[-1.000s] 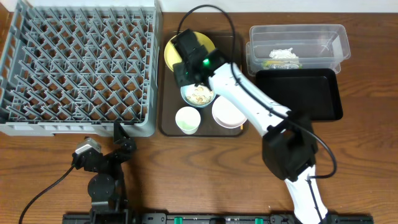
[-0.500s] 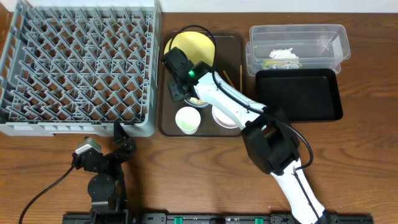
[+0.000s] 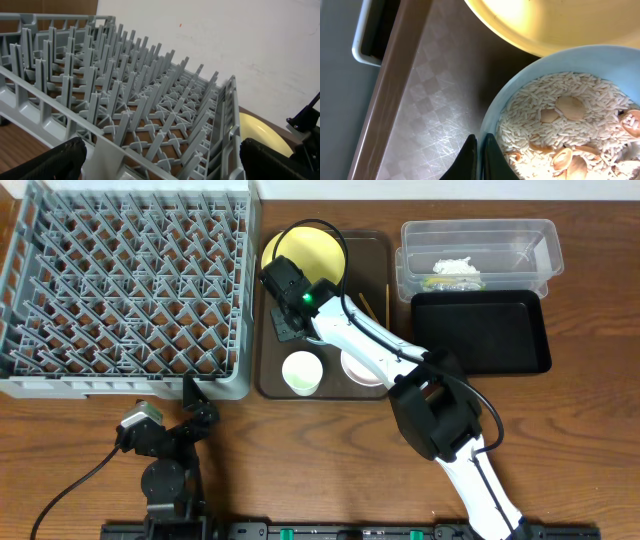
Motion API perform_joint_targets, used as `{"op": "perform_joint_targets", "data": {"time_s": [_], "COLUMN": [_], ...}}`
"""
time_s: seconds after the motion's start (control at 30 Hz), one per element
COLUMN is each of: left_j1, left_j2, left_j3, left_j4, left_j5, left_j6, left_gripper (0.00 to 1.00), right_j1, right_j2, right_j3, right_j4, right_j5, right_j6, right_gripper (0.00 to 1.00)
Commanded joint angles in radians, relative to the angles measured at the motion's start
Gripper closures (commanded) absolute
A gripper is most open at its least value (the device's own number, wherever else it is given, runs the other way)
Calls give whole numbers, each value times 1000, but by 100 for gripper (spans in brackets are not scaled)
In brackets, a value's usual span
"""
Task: Sort waste into correct bins and load items into the dishwasher
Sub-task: 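Grasp the rim of the light-blue rice bowl with the right gripper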
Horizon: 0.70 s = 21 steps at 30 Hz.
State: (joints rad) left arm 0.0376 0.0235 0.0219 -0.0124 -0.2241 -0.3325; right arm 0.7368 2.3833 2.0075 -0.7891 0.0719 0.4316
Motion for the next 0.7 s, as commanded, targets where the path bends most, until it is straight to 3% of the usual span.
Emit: {"op": "perform_joint_targets", "data": {"time_s": [0.0,0.43,0.67], "left_j1": [-4,-4,-4], "left_j2": [0,0,0], "left_j3": [-18,-18,-18], "left_j4": [-39,-39,-39], "left_j5": [-26,-26,-26], "left_j6": [18,18,18], "left_gripper": [0,0,0], "right_j1": [3,-16,-56], "right_j2": [-1,-224,-319], "right_j3": [7,8,8], "right_j4": [-14,-108,-264], "right_j5": [3,7,6], "right_j6": [2,-37,-47], "right_gripper": [99,99,99]}}
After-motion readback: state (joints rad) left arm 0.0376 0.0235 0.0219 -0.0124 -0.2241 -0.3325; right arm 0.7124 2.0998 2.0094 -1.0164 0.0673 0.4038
